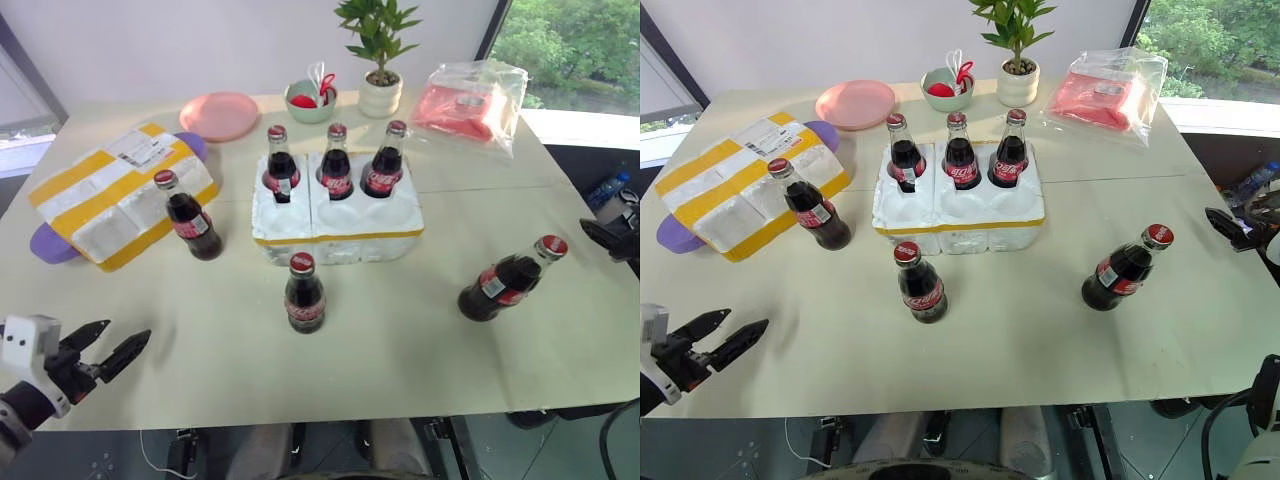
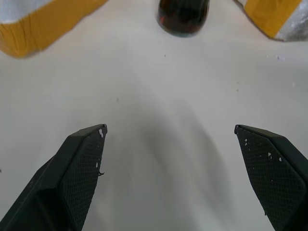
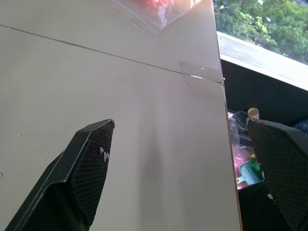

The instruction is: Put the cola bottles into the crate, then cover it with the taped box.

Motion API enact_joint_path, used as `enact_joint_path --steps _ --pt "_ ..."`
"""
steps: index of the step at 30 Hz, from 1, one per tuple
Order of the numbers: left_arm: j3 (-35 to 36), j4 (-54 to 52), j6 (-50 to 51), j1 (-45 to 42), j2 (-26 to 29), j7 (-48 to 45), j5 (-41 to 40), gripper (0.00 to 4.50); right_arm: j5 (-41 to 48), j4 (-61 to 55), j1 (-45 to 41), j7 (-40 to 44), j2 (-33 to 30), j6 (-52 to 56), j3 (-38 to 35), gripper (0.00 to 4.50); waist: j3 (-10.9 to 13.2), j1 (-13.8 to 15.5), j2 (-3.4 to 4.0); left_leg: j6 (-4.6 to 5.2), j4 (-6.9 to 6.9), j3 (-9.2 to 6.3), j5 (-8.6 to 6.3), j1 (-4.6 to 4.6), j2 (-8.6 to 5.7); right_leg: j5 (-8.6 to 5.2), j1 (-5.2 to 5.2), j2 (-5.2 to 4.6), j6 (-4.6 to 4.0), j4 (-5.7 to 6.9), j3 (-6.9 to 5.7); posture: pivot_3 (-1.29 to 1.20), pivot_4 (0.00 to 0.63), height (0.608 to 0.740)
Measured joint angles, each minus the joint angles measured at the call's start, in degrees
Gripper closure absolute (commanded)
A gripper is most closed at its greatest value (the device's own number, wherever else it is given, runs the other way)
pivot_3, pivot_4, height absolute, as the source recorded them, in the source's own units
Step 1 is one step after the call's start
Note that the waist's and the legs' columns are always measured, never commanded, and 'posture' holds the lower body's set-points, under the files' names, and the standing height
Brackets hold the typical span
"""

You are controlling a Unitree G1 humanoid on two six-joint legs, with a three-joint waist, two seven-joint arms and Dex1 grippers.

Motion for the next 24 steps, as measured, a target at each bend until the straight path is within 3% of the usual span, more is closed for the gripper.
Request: enact_joint_path --steps 17,20,24 --pt "-0.2 4.0 1.2 -7.0 2.2 0.8 1.1 0.05 1.9 0.7 -0.1 3.1 0.0 1.8 -1.2 0.0 0.0 -0.1 0.01 0.01 0.0 0.01 0.01 0.02 0.0 0.01 -0.01 0.02 0.01 0.02 0.0 0.0 0.15 0.74" --pt "-0.4 4.0 1.9 -10.0 2.9 0.7 0.2 0.05 2.9 1.0 -1.9 7.2 -0.3 5.2 -1.2 0.0 0.0 -0.1 0.01 0.02 0.01 0.02 0.01 0.02 0.0 0.02 -0.01 0.02 0.01 0.03 0.0 0.0 0.15 0.74" --pt "-2.6 5.1 3.0 -16.7 6.3 -0.2 -0.7 0.05 2.8 0.5 -8.4 19.2 -2.9 10.3 1.9 0.0 0.1 -0.1 0.22 0.01 0.02 0.06 0.02 0.03 -0.01 0.02 -0.02 0.03 0.02 0.05 -0.03 0.0 0.15 0.74"
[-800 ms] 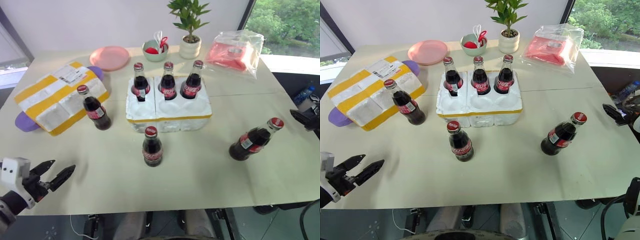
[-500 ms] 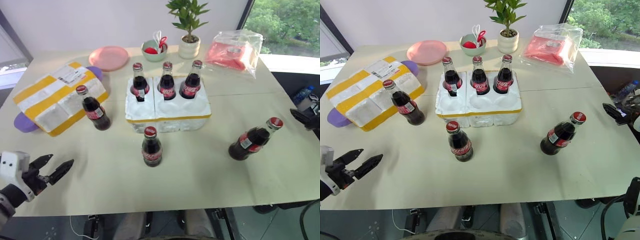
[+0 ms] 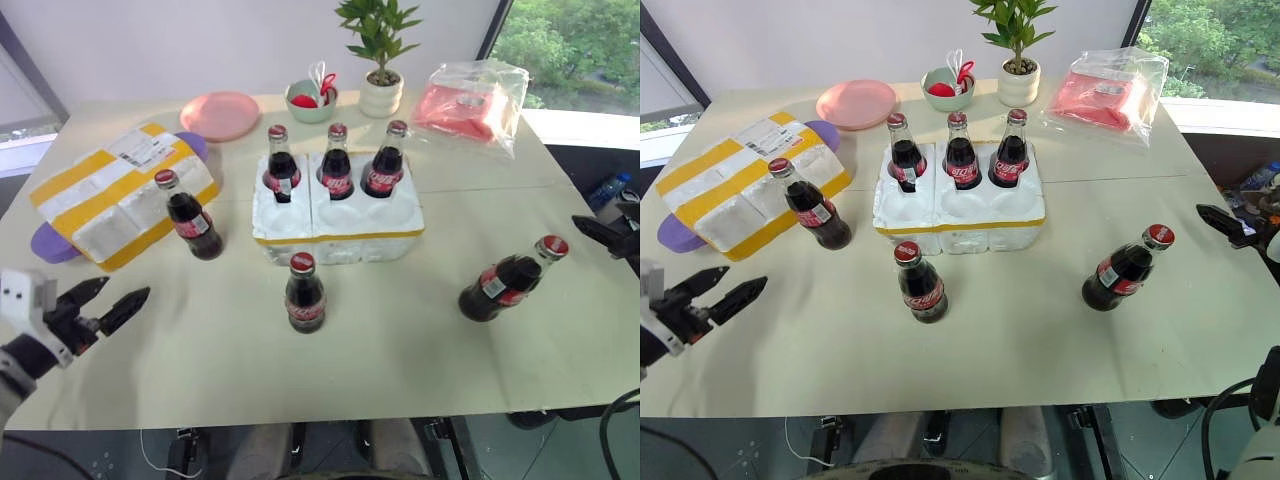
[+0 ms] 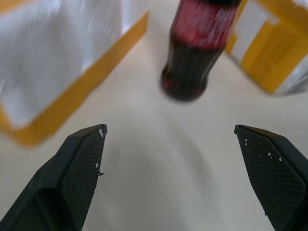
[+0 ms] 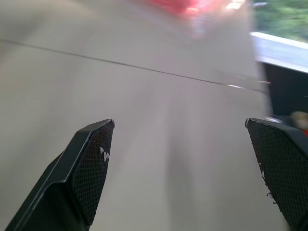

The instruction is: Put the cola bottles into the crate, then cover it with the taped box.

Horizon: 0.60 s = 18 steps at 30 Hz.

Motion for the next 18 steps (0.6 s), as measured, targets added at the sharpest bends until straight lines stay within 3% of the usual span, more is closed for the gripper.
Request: enact_joint_path --steps 9,13,18 --pt "-11.0 10.2 -2.2 -14.4 2.5 -3.6 4.8 0.05 -0.4 -7.4 -18.3 16.3 -1.0 11.6 6.9 0.0 0.0 -0.1 0.07 -0.14 -0.07 0.02 -0.06 -0.02 0.04 0.14 -0.15 0.06 0.24 0.1 0.0 0.0 0.15 0.74" --pt "-15.5 16.3 -5.5 -21.0 1.6 -4.1 8.1 0.05 1.9 -15.3 -19.2 22.4 -0.6 17.2 9.8 0.0 0.0 0.2 0.06 -0.18 -0.06 0.0 -0.07 -0.06 -0.01 0.15 -0.2 0.03 0.25 0.15 -0.02 0.0 0.15 0.74" --pt "-19.9 21.8 -9.4 -27.9 -1.3 -4.2 11.6 0.05 8.5 -26.4 -16.1 23.6 -0.5 23.7 12.0 0.0 0.0 0.2 0.05 -0.13 0.02 -0.02 -0.02 -0.46 -0.09 0.21 -0.61 -0.01 0.31 0.24 -0.02 0.0 0.15 0.74"
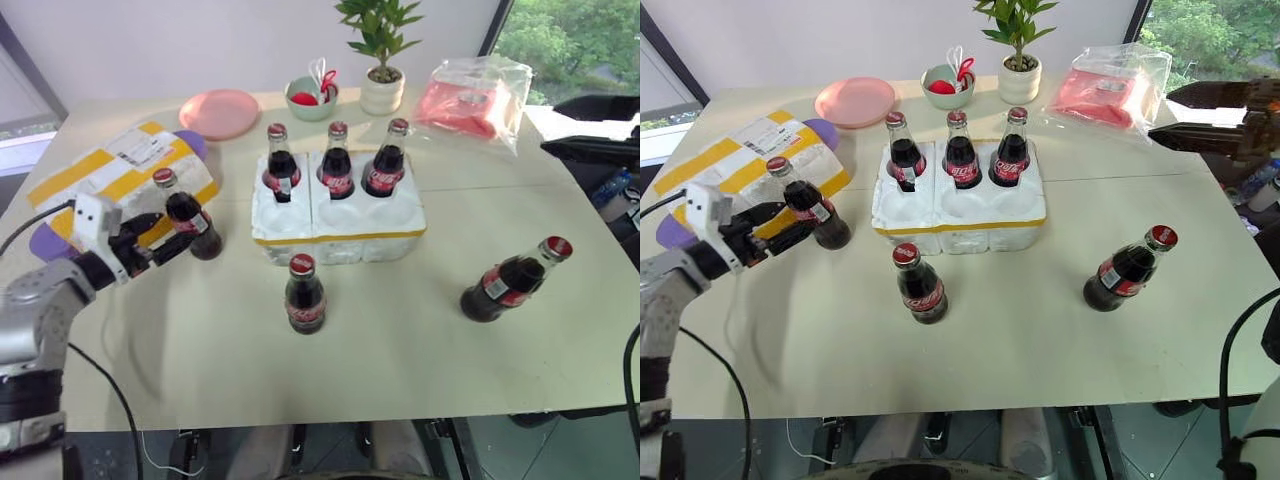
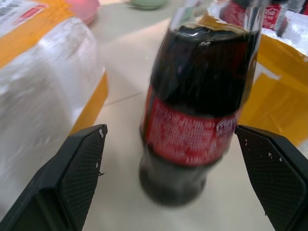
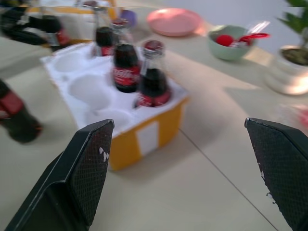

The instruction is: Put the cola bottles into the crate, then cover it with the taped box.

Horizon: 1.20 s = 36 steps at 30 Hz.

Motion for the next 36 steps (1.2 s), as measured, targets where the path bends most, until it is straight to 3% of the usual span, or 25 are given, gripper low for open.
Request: enact_joint_path --steps 9,12,14,19,24,29,36 --pt "-3.5 5.8 -2.5 -4.6 -2.0 -1.4 3.1 0.05 6.8 -13.2 3.7 -1.0 -0.1 9.9 -1.7 0.0 0.0 0.0 0.0 0.07 0.0 0.02 0.03 -0.05 0.01 0.01 -0.12 -0.01 0.0 0.07 0.02 0.0 0.15 0.74" --pt "-3.5 6.8 -2.6 -4.9 -2.6 -1.6 3.2 0.9 8.1 -15.6 4.9 -2.1 -0.1 11.3 -3.0 0.0 0.0 0.0 0.0 0.07 0.02 0.01 0.03 -0.05 0.0 0.01 -0.12 -0.01 0.0 0.1 0.03 0.0 0.15 0.74" --pt "-3.4 6.9 -2.7 -4.9 -2.7 -1.8 3.2 1.71 8.5 -16.8 5.5 -3.1 -0.1 12.0 -3.6 0.0 0.0 0.0 -0.01 0.07 0.03 0.01 0.03 -0.05 0.01 0.01 -0.12 -0.01 0.0 0.1 0.03 0.0 0.15 0.74" --pt "-3.4 6.9 -1.9 -5.1 -2.1 -2.7 3.2 1.68 9.2 -18.5 8.0 -4.8 -0.1 12.3 -4.4 0.0 0.0 0.0 -0.02 0.08 0.04 0.02 0.04 -0.06 0.0 0.01 -0.13 -0.01 0.0 0.11 0.03 0.0 0.15 0.74" --pt "-3.4 6.0 6.0 -7.5 2.1 -8.1 -0.2 1.68 9.3 -18.7 9.9 -5.9 -0.1 12.2 -5.1 0.0 0.1 -0.1 -0.13 0.08 0.05 0.02 0.04 -0.11 0.01 0.01 -0.2 0.0 0.0 0.17 0.03 0.0 0.15 0.74" --pt "-5.2 3.1 15.2 -18.8 5.6 -14.8 -5.8 1.68 9.6 -20.6 12.6 -7.2 0.2 11.9 -5.4 0.0 0.2 0.3 -0.33 0.07 0.21 -0.02 0.06 -0.18 -0.08 0.02 -0.17 0.01 0.02 0.24 -0.02 0.0 0.15 0.74" --pt "-12.5 5.2 19.6 -35.6 2.6 -22.6 -7.7 1.68 10.2 -22.6 16.0 -10.3 0.5 11.8 -6.3 0.0 0.2 -0.2 -0.34 -0.11 0.24 0.04 0.18 -0.17 -0.07 0.04 -0.15 0.04 0.07 0.23 0.0 0.0 0.15 0.74"
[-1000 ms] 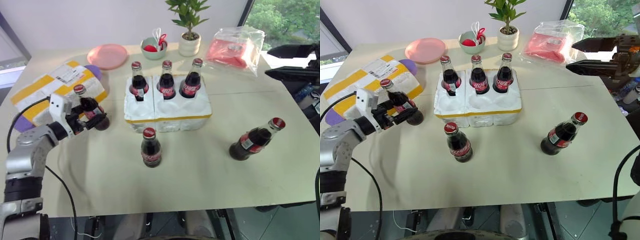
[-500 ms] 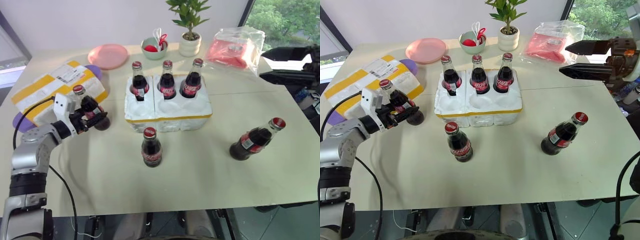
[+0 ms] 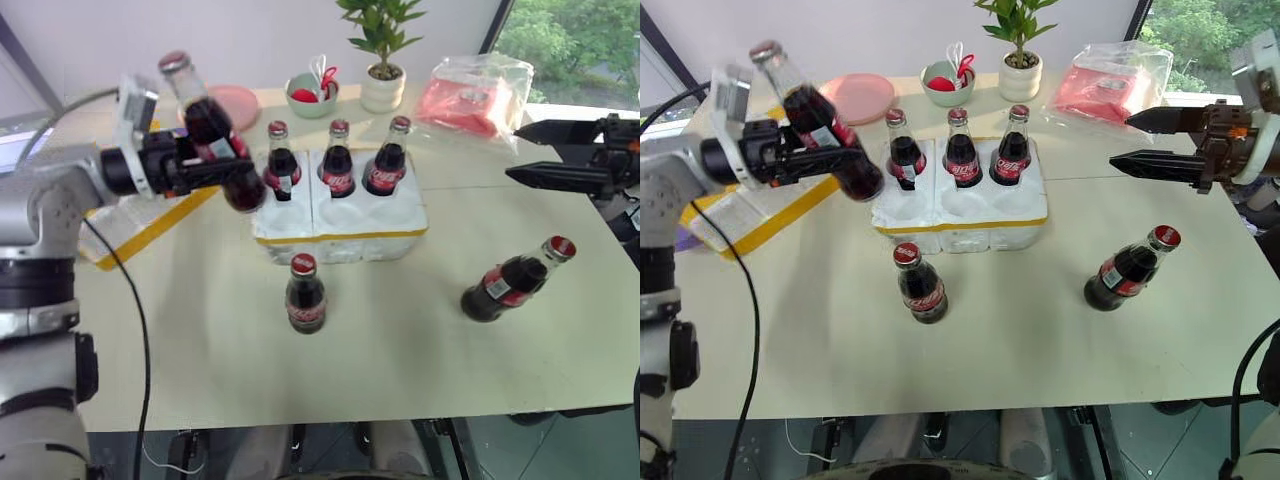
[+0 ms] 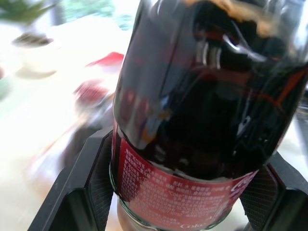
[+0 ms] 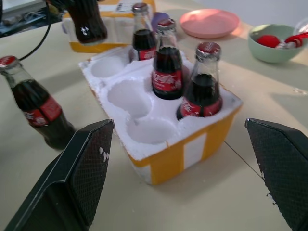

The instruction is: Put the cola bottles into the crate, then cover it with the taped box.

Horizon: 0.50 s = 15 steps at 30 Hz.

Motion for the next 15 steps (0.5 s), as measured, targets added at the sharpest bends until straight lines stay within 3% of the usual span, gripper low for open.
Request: enact_joint_path --steps 8,15 --pt "-9.3 8.5 -8.6 -2.2 -4.5 -5.6 8.4 1.68 0.7 -1.2 3.1 -4.8 1.1 0.0 -2.5 0.0 0.0 0.0 0.0 0.09 0.04 0.06 -0.03 0.02 0.03 0.0 -0.11 0.02 0.0 0.26 0.07 0.0 0.15 0.74" --pt "-10.6 12.2 -14.9 -2.1 -6.6 -7.4 12.9 1.68 1.5 -2.3 5.7 -7.2 1.2 0.0 -4.3 0.0 0.0 0.2 0.0 0.1 0.07 0.06 -0.03 0.01 0.0 0.0 -0.09 -0.01 0.0 0.24 0.07 0.0 0.15 0.74"
